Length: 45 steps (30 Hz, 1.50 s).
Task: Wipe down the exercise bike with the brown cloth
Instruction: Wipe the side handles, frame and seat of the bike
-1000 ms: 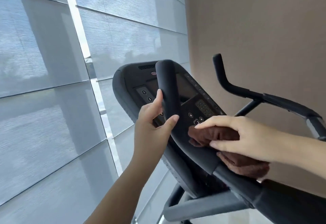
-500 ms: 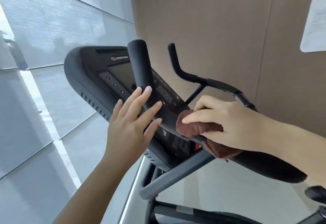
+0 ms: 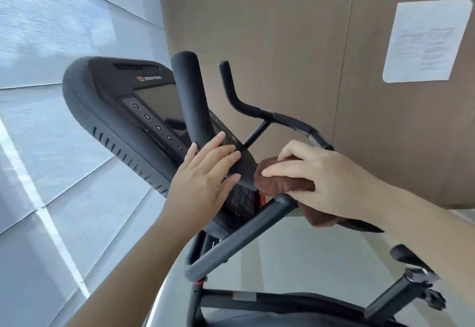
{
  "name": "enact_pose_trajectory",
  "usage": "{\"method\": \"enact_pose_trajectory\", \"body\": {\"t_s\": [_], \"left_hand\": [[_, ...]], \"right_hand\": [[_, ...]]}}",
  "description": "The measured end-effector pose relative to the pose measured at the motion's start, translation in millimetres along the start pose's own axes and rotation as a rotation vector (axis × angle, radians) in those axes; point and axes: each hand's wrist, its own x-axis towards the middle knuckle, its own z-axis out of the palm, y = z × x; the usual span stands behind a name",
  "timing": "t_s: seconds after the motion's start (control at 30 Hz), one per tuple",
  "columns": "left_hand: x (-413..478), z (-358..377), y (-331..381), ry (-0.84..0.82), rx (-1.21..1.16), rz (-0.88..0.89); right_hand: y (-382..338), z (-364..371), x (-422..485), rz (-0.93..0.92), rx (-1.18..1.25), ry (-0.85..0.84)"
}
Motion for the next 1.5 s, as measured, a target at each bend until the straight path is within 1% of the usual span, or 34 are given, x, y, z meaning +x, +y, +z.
{"method": "enact_pose_trajectory", "body": {"t_s": [0.07,0.1,0.23,0.3,0.37,0.43,0.53,0.67,0.77,0.87,0.93,1.0,1.17,1.3,1.43,1.5], "left_hand": [[-1,1,0,0.017,0.015,0.013],[-1,2,1,0.026,0.021,0.019],[-2,7,5,0.059,0.014,-0.003],[-2,8,4,0.071,-0.012,-0.010],[-2,9,1,0.073,-0.024,0.002],[-3,8,-2,0.070,-0.024,0.010],[-3,7,0,0.069,-0.029,-0.018],[-4,8,10,0.067,-0.023,-0.077],[-2,3,16,0.080,0.001,-0.046],[6,2,42,0.073,-0.030,0.062],[11,8,63,0.034,-0.046,0.081],[13,18,75,0.007,-0.036,0.050],[5,29,87,-0.009,0.015,-0.029],[13,35,110,-0.024,-0.004,-0.027],[21,44,128,-0.039,-0.049,-0.042],[21,47,133,-0.045,-0.046,-0.065]], "right_hand": [[7,-5,-22,0.000,-0.071,-0.086],[10,-9,-30,0.012,-0.067,-0.087],[12,-16,-24,0.121,0.047,-0.042],[0,-10,-5,0.120,0.083,0.049],[-14,3,10,0.094,0.036,0.120],[-20,15,7,0.043,-0.046,0.100],[-4,5,-22,0.063,-0.089,0.039],[23,-12,-66,0.232,0.077,0.053],[35,-18,-72,0.278,0.178,0.012],[36,-19,-54,0.242,0.232,0.089],[34,-11,-44,0.159,0.221,0.084],[39,-5,-47,0.098,0.221,0.021],[84,-18,-100,0.156,0.310,-0.059],[106,-28,-119,0.144,0.340,-0.091],[102,-21,-91,0.095,0.434,0.032],[98,-10,-85,0.063,0.436,0.006]]}}
